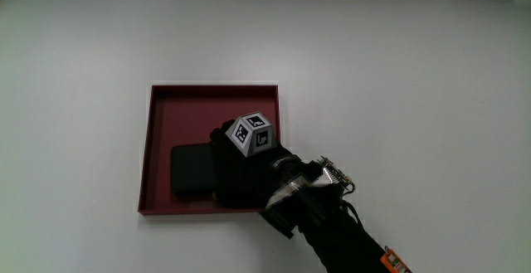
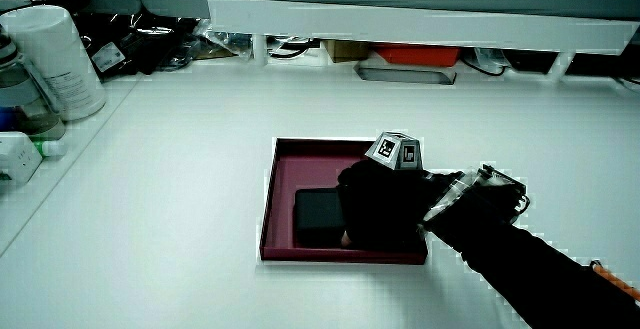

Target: Pick battery from plate

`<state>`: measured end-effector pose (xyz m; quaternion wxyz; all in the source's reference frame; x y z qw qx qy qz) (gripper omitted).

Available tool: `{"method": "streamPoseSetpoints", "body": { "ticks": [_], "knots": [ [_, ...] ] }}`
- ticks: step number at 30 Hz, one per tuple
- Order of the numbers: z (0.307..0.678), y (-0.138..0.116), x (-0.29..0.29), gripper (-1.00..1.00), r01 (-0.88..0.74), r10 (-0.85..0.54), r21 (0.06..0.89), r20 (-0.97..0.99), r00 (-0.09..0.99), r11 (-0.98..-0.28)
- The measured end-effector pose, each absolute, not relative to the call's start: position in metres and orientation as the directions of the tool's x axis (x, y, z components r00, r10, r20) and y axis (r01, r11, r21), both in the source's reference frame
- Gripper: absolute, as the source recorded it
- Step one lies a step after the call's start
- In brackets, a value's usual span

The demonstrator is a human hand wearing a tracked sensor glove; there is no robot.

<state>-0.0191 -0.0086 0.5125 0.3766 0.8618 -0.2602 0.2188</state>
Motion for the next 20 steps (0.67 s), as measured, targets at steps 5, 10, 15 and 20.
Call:
{"method": "streamPoseSetpoints", "body": {
  "ticks": [5,10,15,20],
  "knots": [
    [0.486,-0.016,-0.004,1.0,-0.632,-0.295,0.481,0.601,0.742,-0.608],
    [0.462,-0.022,0.017,1.0,-0.636,-0.299,0.447,0.616,0.729,-0.629],
    [0.459,-0.026,0.041,1.0,-0.712,-0.353,0.346,0.686,0.636,-0.611],
    [0.446,-0.026,0.07,1.0,-0.664,-0.275,0.389,0.691,0.669,-0.639]
  ]
}}
